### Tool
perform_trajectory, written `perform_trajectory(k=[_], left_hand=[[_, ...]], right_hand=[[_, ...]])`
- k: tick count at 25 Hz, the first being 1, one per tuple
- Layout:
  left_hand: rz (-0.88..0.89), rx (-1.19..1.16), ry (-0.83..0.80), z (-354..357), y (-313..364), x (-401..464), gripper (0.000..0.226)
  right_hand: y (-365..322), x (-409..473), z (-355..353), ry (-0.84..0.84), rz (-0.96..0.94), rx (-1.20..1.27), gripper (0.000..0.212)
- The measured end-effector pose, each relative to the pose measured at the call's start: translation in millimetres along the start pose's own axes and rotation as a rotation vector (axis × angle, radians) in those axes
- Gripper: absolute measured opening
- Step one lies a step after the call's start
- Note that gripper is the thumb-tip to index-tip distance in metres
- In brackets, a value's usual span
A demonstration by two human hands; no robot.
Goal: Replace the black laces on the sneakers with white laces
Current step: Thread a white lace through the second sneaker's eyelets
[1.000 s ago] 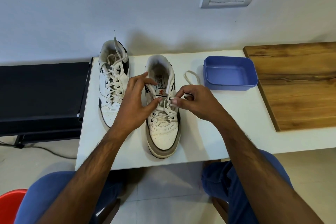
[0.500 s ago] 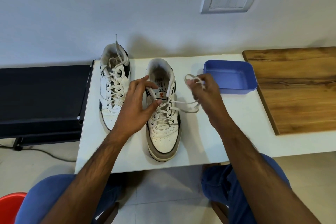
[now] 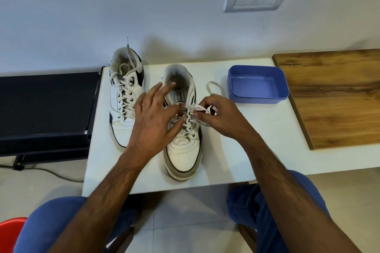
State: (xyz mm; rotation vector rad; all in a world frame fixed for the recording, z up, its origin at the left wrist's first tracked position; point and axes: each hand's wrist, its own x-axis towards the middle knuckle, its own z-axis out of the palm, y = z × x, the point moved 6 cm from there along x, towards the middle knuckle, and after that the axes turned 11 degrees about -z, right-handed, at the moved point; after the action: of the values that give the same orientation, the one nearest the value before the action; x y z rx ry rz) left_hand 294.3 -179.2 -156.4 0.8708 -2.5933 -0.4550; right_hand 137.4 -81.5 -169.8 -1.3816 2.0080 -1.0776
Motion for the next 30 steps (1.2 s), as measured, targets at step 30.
perform_trajectory(k=[30], left_hand=[[-0.231, -0.228, 0.106, 10.3, 0.5, 0.4, 0.019]], right_hand=[[-1.3, 1.3, 8.3, -0.025, -0.067, 0.199, 0.009]])
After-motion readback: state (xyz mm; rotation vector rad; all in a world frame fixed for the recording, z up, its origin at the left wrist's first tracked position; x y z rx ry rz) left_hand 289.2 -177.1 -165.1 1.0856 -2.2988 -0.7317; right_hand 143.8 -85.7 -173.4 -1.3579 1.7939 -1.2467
